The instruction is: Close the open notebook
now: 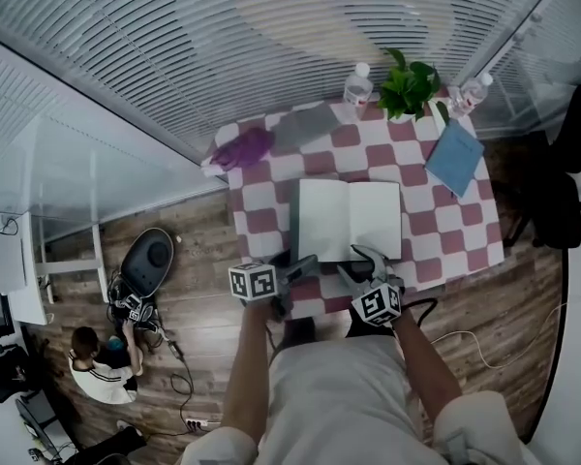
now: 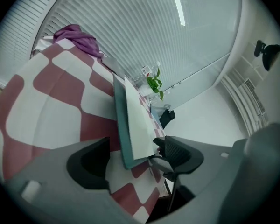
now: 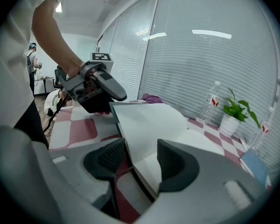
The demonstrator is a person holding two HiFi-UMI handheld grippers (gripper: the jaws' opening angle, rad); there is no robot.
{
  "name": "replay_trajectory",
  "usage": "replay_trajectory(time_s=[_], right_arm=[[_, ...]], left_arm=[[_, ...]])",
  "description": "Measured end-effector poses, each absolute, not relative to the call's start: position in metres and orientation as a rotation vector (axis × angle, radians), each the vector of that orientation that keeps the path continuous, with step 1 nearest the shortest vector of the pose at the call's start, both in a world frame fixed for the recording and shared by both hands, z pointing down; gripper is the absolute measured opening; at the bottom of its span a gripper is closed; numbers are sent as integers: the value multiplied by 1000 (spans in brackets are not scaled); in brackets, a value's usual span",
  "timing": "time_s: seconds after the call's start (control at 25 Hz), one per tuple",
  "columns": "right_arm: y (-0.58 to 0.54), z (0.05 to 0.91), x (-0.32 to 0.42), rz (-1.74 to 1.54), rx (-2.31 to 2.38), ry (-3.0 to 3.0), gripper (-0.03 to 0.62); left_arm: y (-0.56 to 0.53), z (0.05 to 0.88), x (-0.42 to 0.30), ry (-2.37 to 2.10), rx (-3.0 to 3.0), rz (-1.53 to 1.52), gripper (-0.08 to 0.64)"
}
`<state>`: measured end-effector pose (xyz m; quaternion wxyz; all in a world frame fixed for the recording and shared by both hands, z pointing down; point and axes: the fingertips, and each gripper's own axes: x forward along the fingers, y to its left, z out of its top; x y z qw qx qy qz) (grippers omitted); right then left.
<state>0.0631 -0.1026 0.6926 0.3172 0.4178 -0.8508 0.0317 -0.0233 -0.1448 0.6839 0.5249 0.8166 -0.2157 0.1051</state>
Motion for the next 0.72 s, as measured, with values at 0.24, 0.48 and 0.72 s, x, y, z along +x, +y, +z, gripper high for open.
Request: replay_trajectory(time_s=[0.24, 0.48, 0.72], right_arm=[[-100, 691, 60, 30, 1081, -2214, 215], [-96, 684, 62, 23, 1108, -2225, 215], [-89, 670, 61, 156, 1027, -2309, 215]], left_arm=[[-153, 651, -5, -467, 2012, 162, 353], [-147, 622, 10, -424, 2133, 215, 353], [-143, 600, 33, -388, 2203, 251, 353]])
